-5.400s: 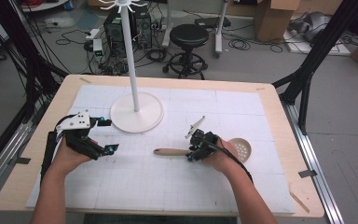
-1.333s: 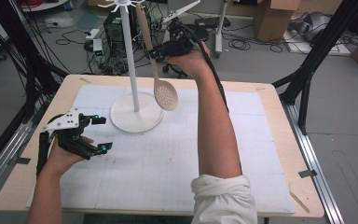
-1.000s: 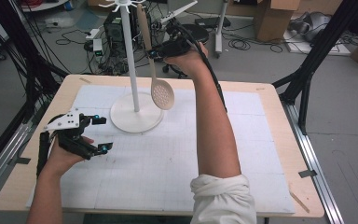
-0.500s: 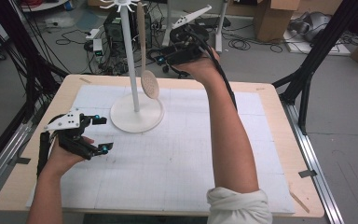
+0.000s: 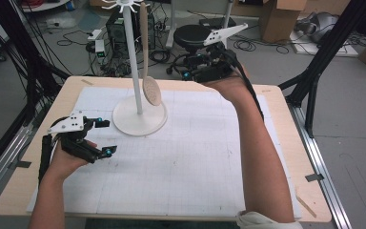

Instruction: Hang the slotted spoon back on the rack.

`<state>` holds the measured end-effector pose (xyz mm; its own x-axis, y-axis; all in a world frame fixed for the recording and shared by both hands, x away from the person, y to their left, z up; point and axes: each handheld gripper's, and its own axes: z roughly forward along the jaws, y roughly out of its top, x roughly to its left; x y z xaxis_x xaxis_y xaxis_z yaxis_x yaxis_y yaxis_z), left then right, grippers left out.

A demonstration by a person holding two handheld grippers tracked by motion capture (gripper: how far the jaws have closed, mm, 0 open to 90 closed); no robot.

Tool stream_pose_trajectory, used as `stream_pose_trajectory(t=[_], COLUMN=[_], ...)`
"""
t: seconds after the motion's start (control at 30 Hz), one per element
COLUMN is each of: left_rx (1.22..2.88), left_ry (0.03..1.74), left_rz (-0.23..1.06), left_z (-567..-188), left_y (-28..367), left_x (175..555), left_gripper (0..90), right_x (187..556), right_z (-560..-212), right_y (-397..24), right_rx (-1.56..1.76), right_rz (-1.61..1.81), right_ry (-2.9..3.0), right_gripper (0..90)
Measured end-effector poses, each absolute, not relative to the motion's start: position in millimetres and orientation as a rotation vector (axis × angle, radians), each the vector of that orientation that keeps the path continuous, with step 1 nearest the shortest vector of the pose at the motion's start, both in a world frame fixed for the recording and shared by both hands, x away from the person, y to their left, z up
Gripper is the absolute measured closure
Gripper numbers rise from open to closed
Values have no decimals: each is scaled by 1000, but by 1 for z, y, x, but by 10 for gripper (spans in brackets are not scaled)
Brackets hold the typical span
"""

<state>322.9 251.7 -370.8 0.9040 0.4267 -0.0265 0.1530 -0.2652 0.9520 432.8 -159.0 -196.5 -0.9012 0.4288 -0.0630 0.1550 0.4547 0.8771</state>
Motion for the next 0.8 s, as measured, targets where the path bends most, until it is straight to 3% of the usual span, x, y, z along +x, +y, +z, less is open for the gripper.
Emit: stream_pose_trajectory(t=[0.8], left_rx=[1849], left_ry=[439], left_rz=[265], left_z=[-374], left_y=[249], left_x=[324], left_gripper=[40], right_x=[379], right_z=[-249], right_y=[-220], right_rx=[554], right_rz=[1546], right_ry=[2345], right_gripper=[217])
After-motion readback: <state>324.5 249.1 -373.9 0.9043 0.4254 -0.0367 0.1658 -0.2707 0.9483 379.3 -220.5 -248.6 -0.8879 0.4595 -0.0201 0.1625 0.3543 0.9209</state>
